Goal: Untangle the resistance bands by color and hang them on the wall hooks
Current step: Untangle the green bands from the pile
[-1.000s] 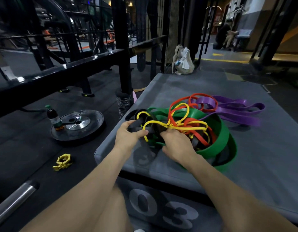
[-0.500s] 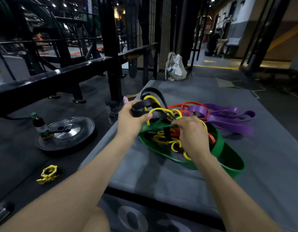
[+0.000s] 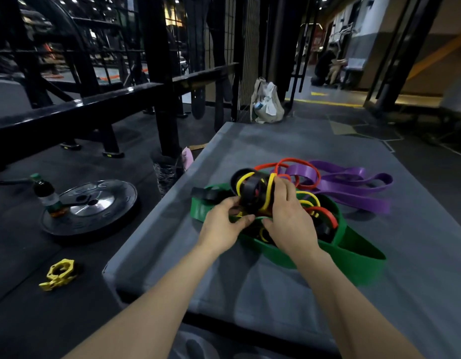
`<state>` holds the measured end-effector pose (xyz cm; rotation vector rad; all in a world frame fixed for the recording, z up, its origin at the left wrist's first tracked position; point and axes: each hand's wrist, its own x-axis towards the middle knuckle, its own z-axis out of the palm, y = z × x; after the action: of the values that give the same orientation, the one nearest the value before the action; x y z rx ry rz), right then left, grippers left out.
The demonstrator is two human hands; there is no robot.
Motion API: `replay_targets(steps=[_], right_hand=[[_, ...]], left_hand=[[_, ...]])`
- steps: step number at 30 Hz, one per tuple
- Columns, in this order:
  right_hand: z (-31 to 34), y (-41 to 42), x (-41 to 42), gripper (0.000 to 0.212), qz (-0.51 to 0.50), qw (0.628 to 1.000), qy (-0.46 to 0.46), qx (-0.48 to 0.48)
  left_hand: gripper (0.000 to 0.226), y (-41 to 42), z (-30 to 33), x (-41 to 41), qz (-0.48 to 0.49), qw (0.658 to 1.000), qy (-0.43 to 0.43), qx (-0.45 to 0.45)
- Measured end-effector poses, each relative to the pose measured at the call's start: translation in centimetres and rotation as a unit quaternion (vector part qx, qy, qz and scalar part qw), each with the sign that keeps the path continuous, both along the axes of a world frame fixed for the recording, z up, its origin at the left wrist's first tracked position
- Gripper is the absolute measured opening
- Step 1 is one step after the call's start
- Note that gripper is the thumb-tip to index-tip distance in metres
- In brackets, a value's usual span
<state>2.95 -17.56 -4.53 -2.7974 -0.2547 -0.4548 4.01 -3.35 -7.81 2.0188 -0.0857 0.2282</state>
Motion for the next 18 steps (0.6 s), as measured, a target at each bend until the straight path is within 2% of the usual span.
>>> replay_targets(steps=[3, 5, 9, 11, 13, 15, 18], right_hand=[[0.2, -0.3, -0.3, 0.098, 0.005, 0.999, 0.035, -0.026], [0.4, -0.2, -0.5, 0.095, 0.005, 0.997, 0.052, -0.048], [0.0, -0.2, -0.5, 0.046, -0.025, 0.997, 0.029, -0.067], [-0.2, -0.4, -0.5, 0.041, -0.044, 0.997, 0.035, -0.05], [-0.3, -0.7, -0.3, 0.036, -0.06, 0.997, 0.035, -0.014], [-0.3, -0.9, -0.2, 0.029, -0.069, 0.997, 0.031, 0.027], [-0.2, -1.0, -0.1, 0.022, -0.077, 0.994, 0.023, 0.073]], left_hand=[[0.042, 0.5, 0.0, -0.7, -0.022, 0.999, -0.001, 0.045], [0.04, 1.0, -0.1, -1.1, -0.035, 0.996, 0.005, 0.086], [0.036, 2.0, -0.2, -1.2, -0.024, 0.989, 0.002, 0.149], [0.03, 2.3, 0.1, -1.3, 0.001, 0.992, -0.009, 0.126], [0.025, 2.5, 0.2, -1.4, 0.05, 0.994, -0.021, 0.094], [0.036, 2.9, 0.3, -1.5, 0.131, 0.987, -0.024, 0.09], [0.036, 3.6, 0.4, -1.6, 0.249, 0.966, 0.021, 0.071]])
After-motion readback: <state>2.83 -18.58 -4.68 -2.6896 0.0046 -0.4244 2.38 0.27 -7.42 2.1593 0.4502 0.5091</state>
